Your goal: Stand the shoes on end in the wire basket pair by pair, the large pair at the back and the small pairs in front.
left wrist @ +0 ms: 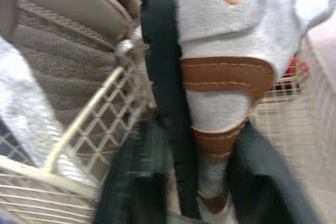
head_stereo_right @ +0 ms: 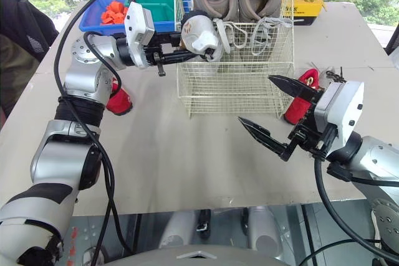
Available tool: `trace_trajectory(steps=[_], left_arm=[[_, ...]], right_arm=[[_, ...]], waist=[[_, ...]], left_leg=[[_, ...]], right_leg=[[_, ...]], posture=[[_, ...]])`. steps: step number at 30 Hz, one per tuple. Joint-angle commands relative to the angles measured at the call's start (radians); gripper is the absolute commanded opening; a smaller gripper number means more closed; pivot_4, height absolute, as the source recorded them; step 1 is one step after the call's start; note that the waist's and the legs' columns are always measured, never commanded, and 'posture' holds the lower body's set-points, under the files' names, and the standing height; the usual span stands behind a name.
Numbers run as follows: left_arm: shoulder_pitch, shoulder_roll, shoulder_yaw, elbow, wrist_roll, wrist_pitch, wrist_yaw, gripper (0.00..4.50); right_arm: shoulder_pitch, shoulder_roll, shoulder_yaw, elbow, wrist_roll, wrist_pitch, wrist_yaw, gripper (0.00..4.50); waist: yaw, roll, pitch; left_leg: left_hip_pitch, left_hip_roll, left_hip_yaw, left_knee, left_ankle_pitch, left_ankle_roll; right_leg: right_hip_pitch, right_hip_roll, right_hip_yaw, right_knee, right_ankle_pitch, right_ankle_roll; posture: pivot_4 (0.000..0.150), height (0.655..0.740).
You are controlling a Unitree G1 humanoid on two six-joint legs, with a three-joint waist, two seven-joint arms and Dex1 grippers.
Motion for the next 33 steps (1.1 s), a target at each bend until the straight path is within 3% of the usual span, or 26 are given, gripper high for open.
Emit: trace_trajectory(steps=[1,3,11,14,18,21,25,29,33], left_arm=[[0.010,0.042,0.071,-0.056,-0.037,0.119,0.016,3.70],[0.041,0.070,0.103,-0.139,-0.078,0.232,0.026,4.48],[0.416,0.194,0.355,-0.830,-0.464,0.799,0.248,4.48],[0.605,0.215,0.421,-1.094,-0.631,0.927,0.333,4.48],[0.763,0.178,0.409,-1.349,-0.739,0.959,0.499,4.48],[0.770,0.145,0.337,-1.426,-0.716,0.951,0.595,4.48],[0.714,0.129,0.277,-1.426,-0.752,0.963,0.668,4.48],[0.647,0.135,0.247,-1.401,-0.823,0.969,0.682,4.48],[0.617,0.162,0.224,-1.386,-0.811,0.952,0.655,4.48]], right_arm=[[-0.022,-0.030,-0.017,-0.010,0.035,-0.010,-0.025,4.50],[-0.040,-0.046,-0.011,-0.002,0.054,0.001,-0.040,4.50],[-0.025,-0.138,-0.057,0.114,0.195,0.123,-0.103,4.50],[0.030,-0.206,-0.151,0.220,0.162,0.182,-0.114,4.50],[0.057,-0.330,-0.179,0.343,-0.038,0.184,-0.122,4.50],[0.052,-0.426,-0.111,0.446,-0.105,0.212,-0.046,4.50],[-0.090,-0.502,0.047,0.598,-0.188,0.259,-0.016,4.50],[-0.315,-0.463,0.217,0.801,-0.261,0.349,-0.023,4.50],[-0.504,-0.421,0.415,0.979,-0.423,0.360,-0.008,4.50]], waist=[[0.000,0.000,0.000],[-0.005,0.000,0.000],[-0.020,-0.001,0.000],[-0.010,-0.002,-0.001],[0.004,-0.002,-0.001],[0.011,-0.001,-0.001],[0.000,-0.001,-0.002],[-0.009,-0.001,-0.003],[-0.010,-0.001,-0.002]], left_leg=[[0.000,0.000,0.000,0.000,0.000,0.000],[0.001,0.000,0.000,0.000,0.000,0.000],[-0.001,0.004,-0.001,0.000,0.003,-0.004],[-0.001,0.001,-0.004,0.000,0.003,-0.004],[0.002,0.000,-0.002,0.001,0.002,-0.004],[0.009,0.000,-0.003,0.001,0.000,0.001],[0.018,0.000,-0.002,0.001,-0.001,0.002],[0.017,0.000,-0.001,0.001,-0.001,0.002],[0.015,-0.002,0.000,0.000,-0.001,0.002]], right_leg=[[0.000,0.000,0.000,0.001,0.000,0.000],[0.000,0.000,0.001,0.001,0.000,0.000],[-0.001,-0.002,0.001,0.000,-0.001,0.002],[0.001,-0.005,-0.001,0.001,-0.002,0.003],[0.003,-0.006,0.001,0.000,-0.002,0.002],[0.009,-0.005,0.000,0.001,-0.007,0.003],[0.018,-0.005,0.001,0.000,-0.007,0.002],[0.016,-0.004,0.003,0.000,-0.007,0.002],[0.014,-0.003,0.004,-0.001,-0.005,-0.002]], posture=[[0.150,0.7400],[0.150,0.7400],[0.150,0.7400],[0.150,0.7400],[0.150,0.7400],[0.150,0.7400],[0.150,0.7400],[0.150,0.7400],[0.150,0.7400]])
